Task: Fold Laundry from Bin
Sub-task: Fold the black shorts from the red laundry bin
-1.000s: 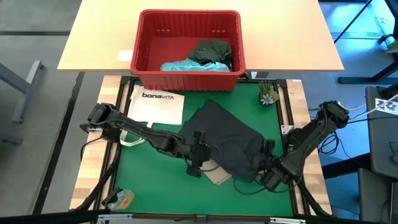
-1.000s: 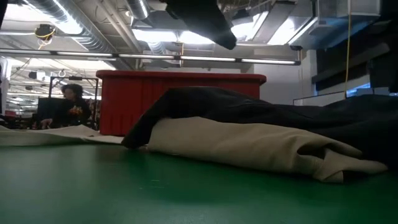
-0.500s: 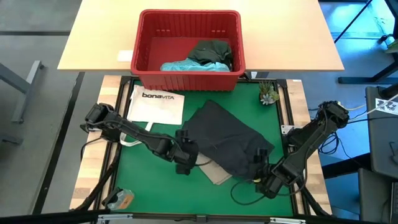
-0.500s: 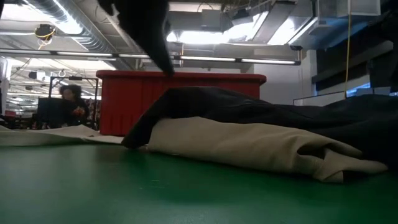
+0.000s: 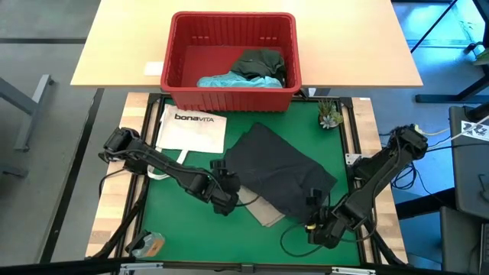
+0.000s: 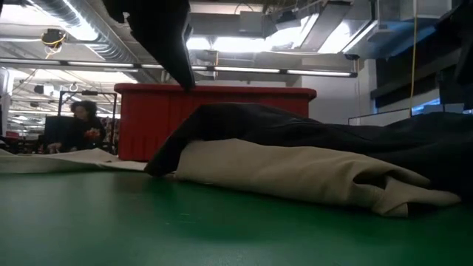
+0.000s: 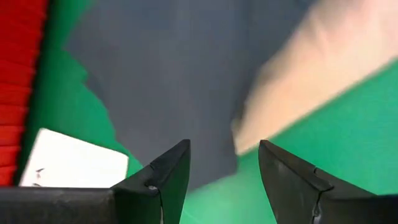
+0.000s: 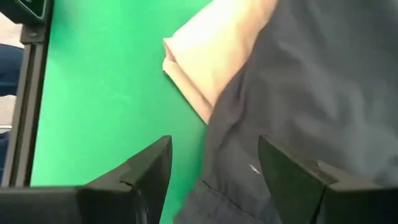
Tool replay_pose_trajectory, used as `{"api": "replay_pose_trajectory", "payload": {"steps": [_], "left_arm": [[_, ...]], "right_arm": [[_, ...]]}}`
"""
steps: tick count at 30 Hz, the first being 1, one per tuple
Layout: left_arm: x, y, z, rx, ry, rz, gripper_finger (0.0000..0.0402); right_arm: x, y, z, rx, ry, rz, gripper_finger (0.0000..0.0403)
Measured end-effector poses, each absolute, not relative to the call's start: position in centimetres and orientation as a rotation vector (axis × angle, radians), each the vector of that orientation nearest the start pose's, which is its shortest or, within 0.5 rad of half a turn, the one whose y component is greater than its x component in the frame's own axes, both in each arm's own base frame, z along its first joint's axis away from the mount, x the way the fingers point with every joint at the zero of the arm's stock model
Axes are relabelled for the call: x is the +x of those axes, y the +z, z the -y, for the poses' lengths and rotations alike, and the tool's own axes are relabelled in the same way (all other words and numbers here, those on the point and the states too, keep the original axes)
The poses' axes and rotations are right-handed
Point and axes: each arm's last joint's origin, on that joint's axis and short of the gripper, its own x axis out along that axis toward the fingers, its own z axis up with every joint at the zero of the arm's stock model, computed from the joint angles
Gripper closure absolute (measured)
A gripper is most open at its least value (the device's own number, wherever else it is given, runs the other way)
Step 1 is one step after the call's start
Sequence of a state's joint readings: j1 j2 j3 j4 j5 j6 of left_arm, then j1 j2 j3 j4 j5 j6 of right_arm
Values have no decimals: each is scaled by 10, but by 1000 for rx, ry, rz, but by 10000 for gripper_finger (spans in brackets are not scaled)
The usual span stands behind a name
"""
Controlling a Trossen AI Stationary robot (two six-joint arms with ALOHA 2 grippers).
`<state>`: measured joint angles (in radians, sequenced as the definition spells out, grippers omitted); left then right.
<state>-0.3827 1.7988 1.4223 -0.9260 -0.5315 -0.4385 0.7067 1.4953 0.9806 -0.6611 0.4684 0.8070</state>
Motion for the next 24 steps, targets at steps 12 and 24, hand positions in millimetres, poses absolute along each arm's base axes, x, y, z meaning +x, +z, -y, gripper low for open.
{"api": "replay_pose_trajectory", "payload": {"steps": [12,24], "left_arm": [[367,223,74,153,511,-1017,218],[376,174,80,125,282,-1273,218]], "right_arm": [[232,170,-179,-4,-315,-1016,166],[238,149,-135,-111,-565,-1250,166]]}}
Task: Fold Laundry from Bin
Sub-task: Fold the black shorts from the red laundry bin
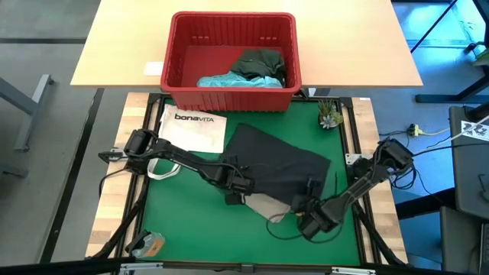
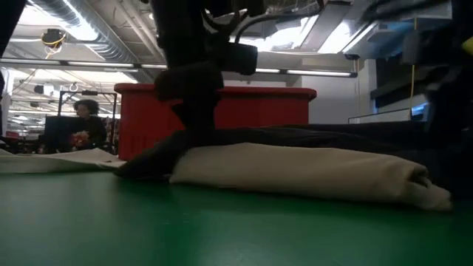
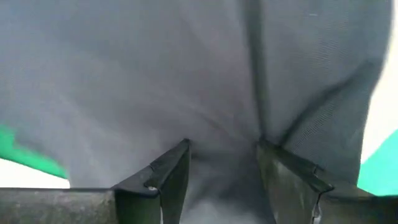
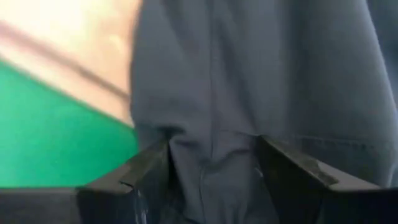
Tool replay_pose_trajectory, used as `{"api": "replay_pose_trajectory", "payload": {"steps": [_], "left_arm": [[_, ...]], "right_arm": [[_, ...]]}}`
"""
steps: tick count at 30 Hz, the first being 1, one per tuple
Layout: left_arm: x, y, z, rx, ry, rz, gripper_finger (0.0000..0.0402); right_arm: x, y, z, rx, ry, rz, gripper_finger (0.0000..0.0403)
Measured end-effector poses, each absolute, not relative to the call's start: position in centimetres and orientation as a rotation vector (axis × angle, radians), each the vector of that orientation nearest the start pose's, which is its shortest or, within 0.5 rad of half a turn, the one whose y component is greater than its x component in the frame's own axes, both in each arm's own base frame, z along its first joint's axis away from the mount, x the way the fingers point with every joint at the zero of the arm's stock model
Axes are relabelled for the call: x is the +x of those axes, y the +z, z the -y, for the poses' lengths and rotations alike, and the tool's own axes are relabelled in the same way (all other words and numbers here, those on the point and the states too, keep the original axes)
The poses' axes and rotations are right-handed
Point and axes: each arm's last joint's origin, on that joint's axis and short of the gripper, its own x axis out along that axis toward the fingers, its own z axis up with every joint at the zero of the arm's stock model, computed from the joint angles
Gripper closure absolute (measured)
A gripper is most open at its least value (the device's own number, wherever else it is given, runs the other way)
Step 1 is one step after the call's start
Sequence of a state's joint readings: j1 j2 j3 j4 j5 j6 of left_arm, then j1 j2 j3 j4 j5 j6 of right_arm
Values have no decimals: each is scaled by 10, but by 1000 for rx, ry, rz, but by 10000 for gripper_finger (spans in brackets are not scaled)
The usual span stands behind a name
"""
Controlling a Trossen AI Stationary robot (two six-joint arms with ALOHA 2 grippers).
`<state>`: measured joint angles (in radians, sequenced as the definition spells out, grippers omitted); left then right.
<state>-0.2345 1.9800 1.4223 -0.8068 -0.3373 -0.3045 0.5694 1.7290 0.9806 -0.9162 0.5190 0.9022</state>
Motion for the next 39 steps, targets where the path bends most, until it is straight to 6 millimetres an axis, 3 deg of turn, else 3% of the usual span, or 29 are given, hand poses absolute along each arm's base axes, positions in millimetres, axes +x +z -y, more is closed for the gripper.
{"api": "replay_pose_trajectory", "payload": {"steps": [12,17,29,35,39], "left_arm": [[382,177,116,9,108,-1156,218],[384,182,120,20,99,-1135,218],[389,248,107,207,225,-1187,219],[387,254,88,215,284,-1251,219],[388,253,89,140,205,-1278,228]], "right_arm": [[266,149,-65,-281,-627,-1350,166],[269,152,-48,-323,-653,-1362,166],[253,197,-67,-199,-582,-1173,166],[253,204,-96,-128,-479,-1036,166],[255,204,-112,-96,-405,-987,166]]}}
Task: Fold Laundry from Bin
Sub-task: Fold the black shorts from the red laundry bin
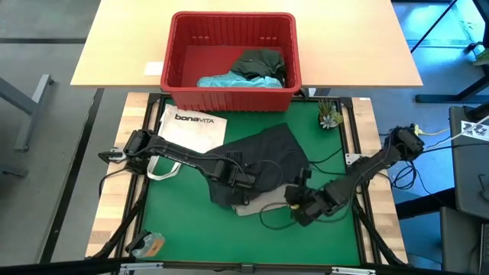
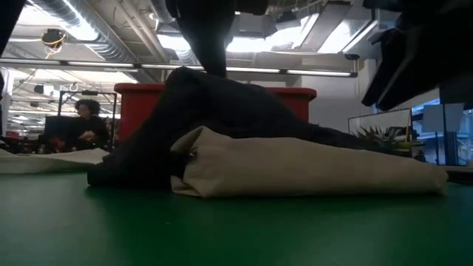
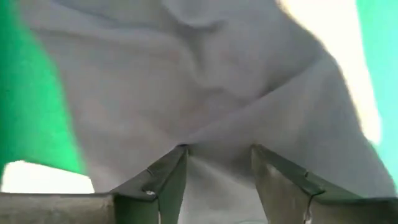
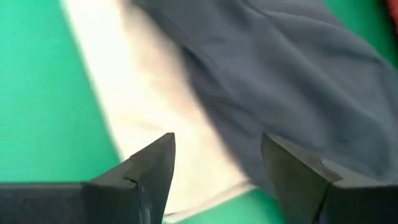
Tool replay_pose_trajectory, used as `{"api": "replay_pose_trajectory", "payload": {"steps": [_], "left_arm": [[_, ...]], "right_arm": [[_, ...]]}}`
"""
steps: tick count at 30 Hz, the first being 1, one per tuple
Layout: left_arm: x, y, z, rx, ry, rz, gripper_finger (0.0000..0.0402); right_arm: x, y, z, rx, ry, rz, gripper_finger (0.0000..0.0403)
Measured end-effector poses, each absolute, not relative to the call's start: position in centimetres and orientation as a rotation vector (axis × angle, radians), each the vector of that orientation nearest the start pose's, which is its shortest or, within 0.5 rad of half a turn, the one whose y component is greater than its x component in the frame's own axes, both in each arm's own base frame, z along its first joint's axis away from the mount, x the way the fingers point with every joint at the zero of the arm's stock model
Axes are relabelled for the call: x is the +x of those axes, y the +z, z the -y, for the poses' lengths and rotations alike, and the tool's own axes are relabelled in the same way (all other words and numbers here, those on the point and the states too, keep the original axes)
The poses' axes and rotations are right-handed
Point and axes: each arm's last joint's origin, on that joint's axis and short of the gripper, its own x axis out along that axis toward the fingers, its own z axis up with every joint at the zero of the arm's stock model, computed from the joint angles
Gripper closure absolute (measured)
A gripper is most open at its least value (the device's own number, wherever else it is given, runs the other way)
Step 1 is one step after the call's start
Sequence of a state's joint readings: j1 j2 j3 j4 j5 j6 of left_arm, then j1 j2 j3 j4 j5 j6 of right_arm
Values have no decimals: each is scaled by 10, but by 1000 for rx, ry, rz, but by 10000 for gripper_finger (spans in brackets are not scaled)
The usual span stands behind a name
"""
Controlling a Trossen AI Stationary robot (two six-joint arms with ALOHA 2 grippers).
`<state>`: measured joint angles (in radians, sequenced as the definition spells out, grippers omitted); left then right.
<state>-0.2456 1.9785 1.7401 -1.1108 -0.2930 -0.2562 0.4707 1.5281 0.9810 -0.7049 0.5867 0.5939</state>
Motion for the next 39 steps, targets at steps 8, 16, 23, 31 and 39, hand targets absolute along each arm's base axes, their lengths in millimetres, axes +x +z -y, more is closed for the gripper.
{"api": "replay_pose_trajectory", "payload": {"steps": [8,16,23,31,39], "left_arm": [[383,252,117,-61,-37,-1338,262],[370,251,137,-26,-13,-1387,264],[355,248,113,191,249,-1499,264],[356,199,79,227,376,-1499,264],[343,151,75,51,264,-1559,264]], "right_arm": [[255,204,-118,-78,-369,-976,166],[258,205,-121,-46,-348,-948,166],[274,190,-130,-12,-286,-927,166],[282,155,-133,-92,-335,-1015,166],[283,129,-114,-173,-431,-1176,166]]}}
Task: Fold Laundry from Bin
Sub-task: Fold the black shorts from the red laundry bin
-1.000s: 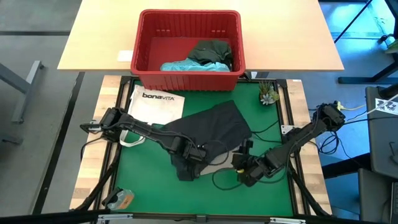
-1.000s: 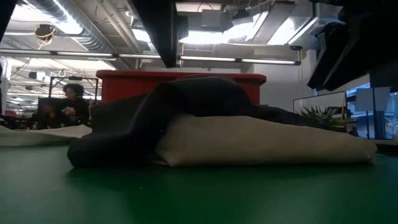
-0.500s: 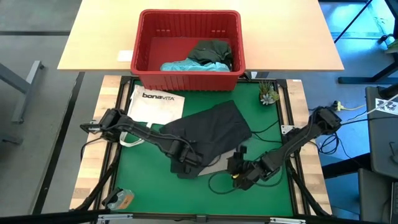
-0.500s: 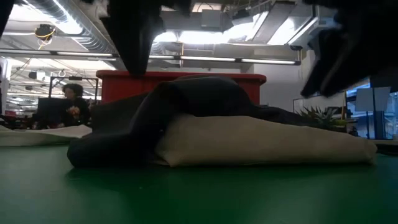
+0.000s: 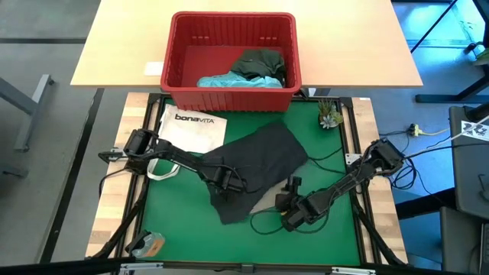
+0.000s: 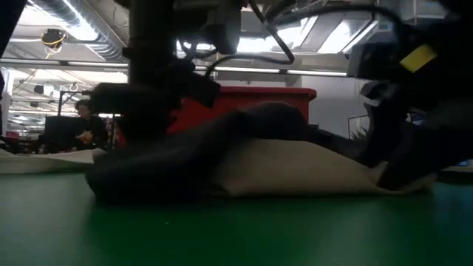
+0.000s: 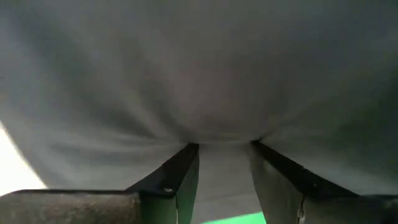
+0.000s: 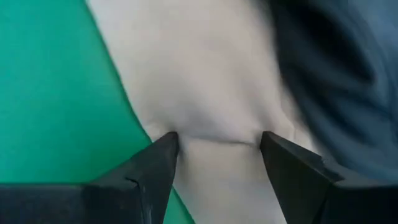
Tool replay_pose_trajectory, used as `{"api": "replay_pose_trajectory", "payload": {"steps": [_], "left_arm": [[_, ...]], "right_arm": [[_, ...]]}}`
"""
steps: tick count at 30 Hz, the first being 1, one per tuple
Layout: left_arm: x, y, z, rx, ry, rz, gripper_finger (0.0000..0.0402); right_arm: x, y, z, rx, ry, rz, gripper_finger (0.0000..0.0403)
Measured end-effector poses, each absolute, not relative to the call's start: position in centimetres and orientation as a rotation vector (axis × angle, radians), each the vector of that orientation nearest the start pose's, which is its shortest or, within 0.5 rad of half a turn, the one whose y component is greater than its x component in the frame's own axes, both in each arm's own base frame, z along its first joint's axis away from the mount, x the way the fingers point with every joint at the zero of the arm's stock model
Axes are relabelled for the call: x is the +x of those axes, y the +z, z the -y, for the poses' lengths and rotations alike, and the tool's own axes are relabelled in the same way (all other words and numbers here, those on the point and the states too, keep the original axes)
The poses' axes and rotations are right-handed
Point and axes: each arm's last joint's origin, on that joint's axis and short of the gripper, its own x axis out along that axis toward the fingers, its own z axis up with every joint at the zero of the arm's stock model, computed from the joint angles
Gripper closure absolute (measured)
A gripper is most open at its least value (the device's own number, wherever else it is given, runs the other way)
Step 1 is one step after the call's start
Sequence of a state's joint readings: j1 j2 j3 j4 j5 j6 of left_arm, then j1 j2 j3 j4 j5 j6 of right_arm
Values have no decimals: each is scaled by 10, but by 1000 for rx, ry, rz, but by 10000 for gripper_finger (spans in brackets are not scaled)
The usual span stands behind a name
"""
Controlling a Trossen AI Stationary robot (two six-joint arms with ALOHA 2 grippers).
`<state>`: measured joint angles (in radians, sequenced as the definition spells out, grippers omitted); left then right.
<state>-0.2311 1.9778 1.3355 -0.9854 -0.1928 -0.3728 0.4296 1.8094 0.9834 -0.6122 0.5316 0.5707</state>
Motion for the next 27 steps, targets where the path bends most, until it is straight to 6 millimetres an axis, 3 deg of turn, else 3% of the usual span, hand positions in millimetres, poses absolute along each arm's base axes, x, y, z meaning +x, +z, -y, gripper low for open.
{"api": "replay_pose_trajectory", "payload": {"steps": [8,16,22,27], "left_arm": [[342,144,108,-92,126,-1494,265],[359,149,141,-186,-54,-1265,265],[368,173,143,-127,-77,-1273,265],[373,200,144,-53,-87,-1278,264]], "right_arm": [[278,127,-76,-262,-561,-1341,166],[275,128,-49,-355,-570,-1469,166],[265,150,-52,-350,-534,-1461,166],[256,173,-69,-327,-451,-1369,166]]}}
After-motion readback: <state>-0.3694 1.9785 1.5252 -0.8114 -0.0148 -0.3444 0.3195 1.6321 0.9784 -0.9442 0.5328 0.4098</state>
